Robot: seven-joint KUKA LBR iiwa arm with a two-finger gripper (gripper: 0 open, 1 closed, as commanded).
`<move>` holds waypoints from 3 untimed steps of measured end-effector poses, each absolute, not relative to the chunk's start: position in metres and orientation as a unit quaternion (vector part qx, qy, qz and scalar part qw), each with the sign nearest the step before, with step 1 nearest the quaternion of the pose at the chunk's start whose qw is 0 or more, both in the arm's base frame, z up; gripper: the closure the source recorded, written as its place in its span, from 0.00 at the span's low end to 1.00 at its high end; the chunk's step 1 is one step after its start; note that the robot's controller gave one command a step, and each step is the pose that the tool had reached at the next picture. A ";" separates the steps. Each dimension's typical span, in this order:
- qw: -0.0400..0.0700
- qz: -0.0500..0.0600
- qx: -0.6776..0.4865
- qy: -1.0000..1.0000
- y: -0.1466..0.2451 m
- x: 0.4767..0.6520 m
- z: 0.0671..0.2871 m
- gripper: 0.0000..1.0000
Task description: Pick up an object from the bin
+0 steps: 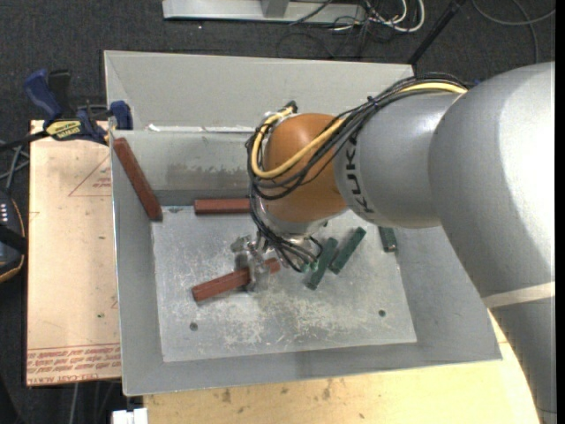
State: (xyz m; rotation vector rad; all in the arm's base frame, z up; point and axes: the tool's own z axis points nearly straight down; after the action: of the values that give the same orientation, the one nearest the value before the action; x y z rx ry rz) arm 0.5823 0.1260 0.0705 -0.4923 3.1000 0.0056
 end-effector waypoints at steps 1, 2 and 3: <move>0.002 0.000 -0.328 0.945 0.131 0.579 0.072 1.00; 0.002 0.001 -0.450 0.893 0.150 0.596 0.083 1.00; 0.001 0.001 -0.450 0.893 0.150 0.596 0.083 1.00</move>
Offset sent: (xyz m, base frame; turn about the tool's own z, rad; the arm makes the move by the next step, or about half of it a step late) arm 0.0131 0.0234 0.0130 -0.6230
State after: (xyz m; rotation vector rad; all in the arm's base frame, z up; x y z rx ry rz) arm 0.5958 0.1503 0.0833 -1.4131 2.8026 0.0037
